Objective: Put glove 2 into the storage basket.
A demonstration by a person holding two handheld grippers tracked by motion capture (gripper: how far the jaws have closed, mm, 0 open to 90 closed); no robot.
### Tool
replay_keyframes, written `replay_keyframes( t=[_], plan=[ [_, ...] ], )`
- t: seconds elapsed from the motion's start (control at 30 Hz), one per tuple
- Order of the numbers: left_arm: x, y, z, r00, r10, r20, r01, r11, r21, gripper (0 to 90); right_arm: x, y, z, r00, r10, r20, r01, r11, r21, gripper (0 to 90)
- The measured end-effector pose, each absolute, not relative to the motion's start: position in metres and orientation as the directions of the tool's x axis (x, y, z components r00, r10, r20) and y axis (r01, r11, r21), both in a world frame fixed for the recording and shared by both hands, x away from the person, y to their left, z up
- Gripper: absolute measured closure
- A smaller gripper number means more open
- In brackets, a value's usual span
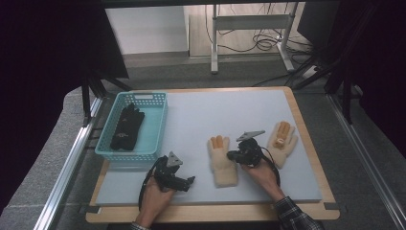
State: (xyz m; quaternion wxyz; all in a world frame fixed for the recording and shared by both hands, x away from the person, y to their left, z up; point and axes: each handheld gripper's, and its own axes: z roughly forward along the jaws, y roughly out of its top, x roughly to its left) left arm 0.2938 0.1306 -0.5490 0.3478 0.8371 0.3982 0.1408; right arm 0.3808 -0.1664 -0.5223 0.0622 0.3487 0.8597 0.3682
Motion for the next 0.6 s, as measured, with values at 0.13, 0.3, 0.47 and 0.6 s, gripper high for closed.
replay_keyframes(
  t=[0.13,0.3,0.47,0.6],
  plan=[
    [0.294,0.131,-0.549,0.643,0.764,-0.041,0.569,-0.441,0.694,1.3,0.370,-0.171,-0.506,-0.742,0.662,0.107,0.520,0.466,0.716,86.1],
    [0.294,0.131,-0.549,0.644,0.764,-0.041,0.568,-0.442,0.694,1.3,0.362,-0.187,-0.495,-0.720,0.686,0.104,0.517,0.430,0.740,71.1],
    [0.294,0.131,-0.549,0.644,0.764,-0.041,0.569,-0.442,0.694,1.3,0.368,-0.200,-0.499,-0.701,0.707,0.093,0.526,0.425,0.736,61.8],
    [0.294,0.131,-0.549,0.644,0.764,-0.041,0.569,-0.442,0.694,1.3,0.371,-0.217,-0.493,-0.684,0.727,0.064,0.518,0.422,0.744,59.6]
  ],
)
